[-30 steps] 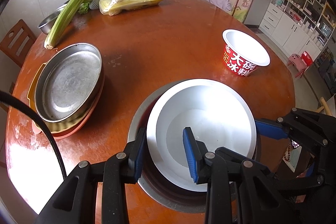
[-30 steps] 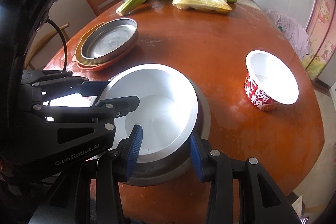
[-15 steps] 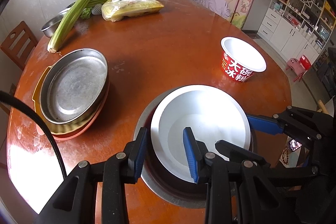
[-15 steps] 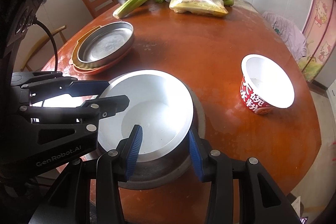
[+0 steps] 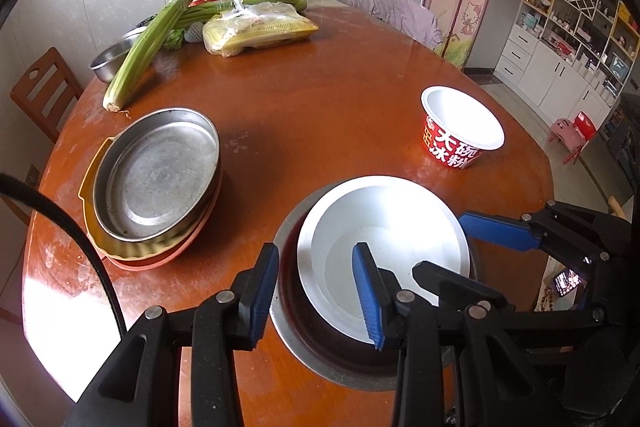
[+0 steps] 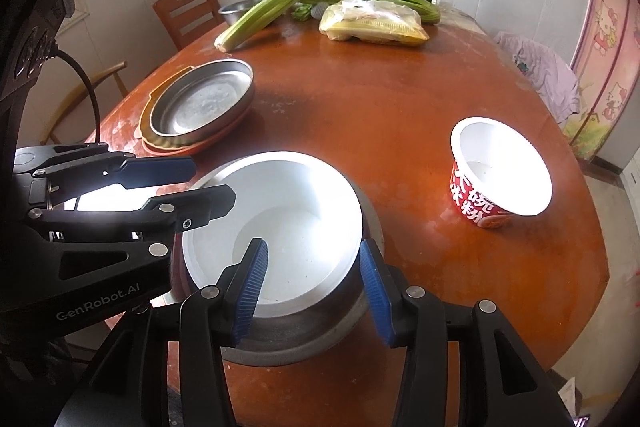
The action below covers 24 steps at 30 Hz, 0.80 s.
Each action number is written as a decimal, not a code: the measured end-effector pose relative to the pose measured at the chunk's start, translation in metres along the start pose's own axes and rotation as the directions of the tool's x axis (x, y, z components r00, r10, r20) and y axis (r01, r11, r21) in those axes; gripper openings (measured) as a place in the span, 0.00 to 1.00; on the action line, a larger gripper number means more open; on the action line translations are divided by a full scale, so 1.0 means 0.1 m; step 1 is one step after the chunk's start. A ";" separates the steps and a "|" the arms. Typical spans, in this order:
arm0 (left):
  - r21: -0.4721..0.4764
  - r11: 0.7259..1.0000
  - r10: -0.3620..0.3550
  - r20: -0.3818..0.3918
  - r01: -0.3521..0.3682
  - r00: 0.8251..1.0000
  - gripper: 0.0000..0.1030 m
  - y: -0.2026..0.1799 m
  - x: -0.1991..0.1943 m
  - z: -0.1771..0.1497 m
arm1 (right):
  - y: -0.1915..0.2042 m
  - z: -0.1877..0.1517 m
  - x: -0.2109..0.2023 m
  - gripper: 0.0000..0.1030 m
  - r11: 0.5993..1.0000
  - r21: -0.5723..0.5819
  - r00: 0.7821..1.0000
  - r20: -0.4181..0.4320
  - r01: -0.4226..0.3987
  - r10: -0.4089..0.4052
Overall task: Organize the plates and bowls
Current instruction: 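Open the left gripper and pull it back from the white bowl rim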
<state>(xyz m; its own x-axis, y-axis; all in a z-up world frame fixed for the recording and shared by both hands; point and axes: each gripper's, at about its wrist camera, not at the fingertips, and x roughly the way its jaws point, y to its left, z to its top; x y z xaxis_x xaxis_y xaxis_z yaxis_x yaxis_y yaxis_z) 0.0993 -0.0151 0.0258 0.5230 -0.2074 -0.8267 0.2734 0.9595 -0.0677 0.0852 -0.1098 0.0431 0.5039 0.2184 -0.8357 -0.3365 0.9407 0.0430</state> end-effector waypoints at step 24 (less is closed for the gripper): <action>0.018 1.000 0.020 0.052 -0.021 0.998 0.42 -0.12 -0.14 0.33 | -0.40 0.18 -0.22 0.49 0.996 0.084 0.996 0.083 0.023 -0.030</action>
<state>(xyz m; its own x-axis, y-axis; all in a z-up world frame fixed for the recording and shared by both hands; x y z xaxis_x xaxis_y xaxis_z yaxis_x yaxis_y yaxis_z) 0.1152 -0.0301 0.0562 0.5694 -0.1980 -0.7979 0.2773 0.9599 -0.0403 0.1020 -0.1475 0.0702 0.5781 0.2113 -0.7882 -0.2570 0.9639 0.0699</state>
